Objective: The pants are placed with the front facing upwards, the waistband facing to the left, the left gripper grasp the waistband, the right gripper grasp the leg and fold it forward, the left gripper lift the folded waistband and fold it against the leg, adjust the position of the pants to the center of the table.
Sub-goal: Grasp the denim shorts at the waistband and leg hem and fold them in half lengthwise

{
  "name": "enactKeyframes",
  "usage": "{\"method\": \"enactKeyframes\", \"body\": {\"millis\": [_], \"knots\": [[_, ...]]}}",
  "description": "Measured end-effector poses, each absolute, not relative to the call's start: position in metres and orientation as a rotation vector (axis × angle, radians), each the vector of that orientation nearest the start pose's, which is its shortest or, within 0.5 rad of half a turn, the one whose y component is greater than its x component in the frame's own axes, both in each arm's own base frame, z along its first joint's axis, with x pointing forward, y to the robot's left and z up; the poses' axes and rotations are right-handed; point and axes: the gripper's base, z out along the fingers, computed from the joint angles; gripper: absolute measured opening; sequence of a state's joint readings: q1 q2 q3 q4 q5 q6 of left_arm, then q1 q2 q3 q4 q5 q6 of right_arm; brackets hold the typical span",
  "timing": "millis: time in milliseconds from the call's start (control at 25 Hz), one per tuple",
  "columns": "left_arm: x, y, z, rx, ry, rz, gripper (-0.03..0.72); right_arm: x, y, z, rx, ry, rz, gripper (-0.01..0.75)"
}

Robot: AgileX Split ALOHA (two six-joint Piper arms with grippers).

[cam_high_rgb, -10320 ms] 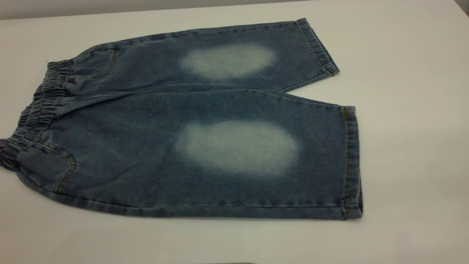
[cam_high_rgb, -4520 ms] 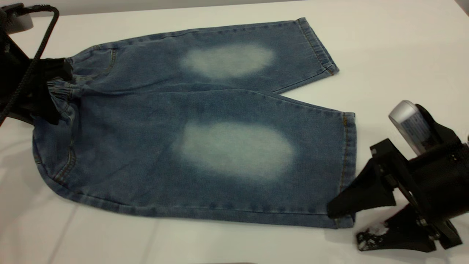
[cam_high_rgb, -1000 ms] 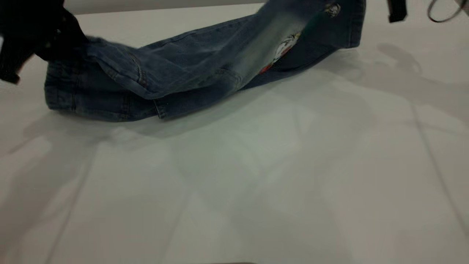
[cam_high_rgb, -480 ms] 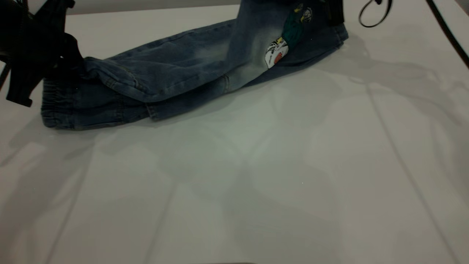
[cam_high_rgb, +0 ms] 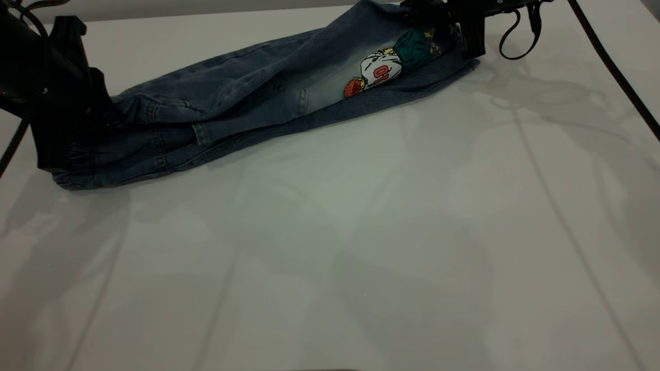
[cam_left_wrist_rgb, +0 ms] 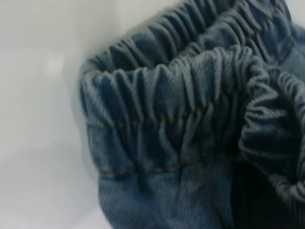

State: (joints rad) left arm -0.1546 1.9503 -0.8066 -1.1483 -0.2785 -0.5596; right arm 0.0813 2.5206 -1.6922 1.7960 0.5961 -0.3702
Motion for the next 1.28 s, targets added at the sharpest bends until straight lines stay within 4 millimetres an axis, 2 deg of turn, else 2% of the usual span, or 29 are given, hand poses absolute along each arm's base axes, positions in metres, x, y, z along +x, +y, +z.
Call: {"method": "enactKeyframes", "body": {"millis": [200,480,760,920,1040,1280], "knots": [[0.343,-0.028,0.098,-1.717,1.753,-0.464,0.108,0.511,0.090,0.060,1.275,2.110,1.407,0.032],[0.363,-0.031,0.114,-1.568,1.752,-0.509,0.111,0.520,0.089,0.072,1.236,2.074,1.395,0.032],[0.365,-0.029,0.100,-1.560,1.755,-0.463,0.117,0.522,0.088,0.068,1.212,2.079,1.360,0.041],[0.369,-0.030,0.093,-1.401,1.818,-0.431,0.135,0.522,0.087,0.066,1.220,2.079,1.349,0.076],[0.373,-0.032,0.095,-1.275,1.840,-0.438,0.185,0.522,0.087,0.065,1.216,2.080,1.343,0.129],[0.380,-0.032,0.104,-1.087,1.808,-0.451,0.380,0.522,0.087,0.065,1.115,2.107,1.312,0.304]]}}
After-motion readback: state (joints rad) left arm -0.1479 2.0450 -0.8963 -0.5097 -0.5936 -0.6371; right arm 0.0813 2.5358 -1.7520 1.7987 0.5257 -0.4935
